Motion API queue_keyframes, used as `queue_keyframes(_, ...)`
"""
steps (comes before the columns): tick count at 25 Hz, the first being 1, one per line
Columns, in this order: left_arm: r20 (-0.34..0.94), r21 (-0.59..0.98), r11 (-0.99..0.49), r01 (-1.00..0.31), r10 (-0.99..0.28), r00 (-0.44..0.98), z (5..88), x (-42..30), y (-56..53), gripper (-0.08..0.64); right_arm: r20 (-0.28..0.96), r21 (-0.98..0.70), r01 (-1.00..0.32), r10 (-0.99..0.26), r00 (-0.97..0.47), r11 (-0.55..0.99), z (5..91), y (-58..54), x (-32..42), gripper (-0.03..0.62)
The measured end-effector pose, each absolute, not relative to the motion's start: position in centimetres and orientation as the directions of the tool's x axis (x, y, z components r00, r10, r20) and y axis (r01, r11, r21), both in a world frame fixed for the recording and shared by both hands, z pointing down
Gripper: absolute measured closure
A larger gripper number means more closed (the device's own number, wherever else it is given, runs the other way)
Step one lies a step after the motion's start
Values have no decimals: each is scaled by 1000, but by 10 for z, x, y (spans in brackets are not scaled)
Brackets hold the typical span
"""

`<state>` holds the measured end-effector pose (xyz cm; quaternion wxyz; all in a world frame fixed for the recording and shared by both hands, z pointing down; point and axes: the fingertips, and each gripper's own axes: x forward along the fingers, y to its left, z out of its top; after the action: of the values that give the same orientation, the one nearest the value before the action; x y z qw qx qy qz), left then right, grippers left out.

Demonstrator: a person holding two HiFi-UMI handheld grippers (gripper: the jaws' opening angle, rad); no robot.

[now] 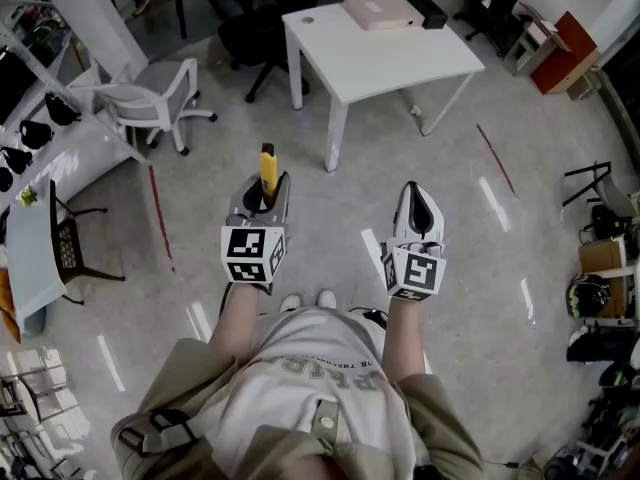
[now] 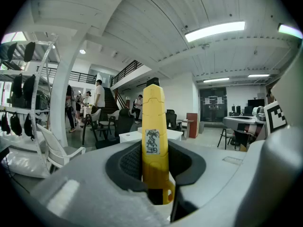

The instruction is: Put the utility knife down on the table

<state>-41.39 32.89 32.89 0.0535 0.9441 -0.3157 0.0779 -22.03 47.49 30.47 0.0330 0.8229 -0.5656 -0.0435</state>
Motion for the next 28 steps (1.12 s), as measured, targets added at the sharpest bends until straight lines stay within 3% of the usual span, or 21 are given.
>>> queue_keyframes(20,211,43,-790,-612,-592,778,342,-375,337,459,1,101,-942,-947,321,-319,318,478,-184,594)
queue_keyframes(28,218,16,-772,-635,-617,756,341,-364,350,459,-22,-16,-964,-964,264,-264,324,487,-160,592)
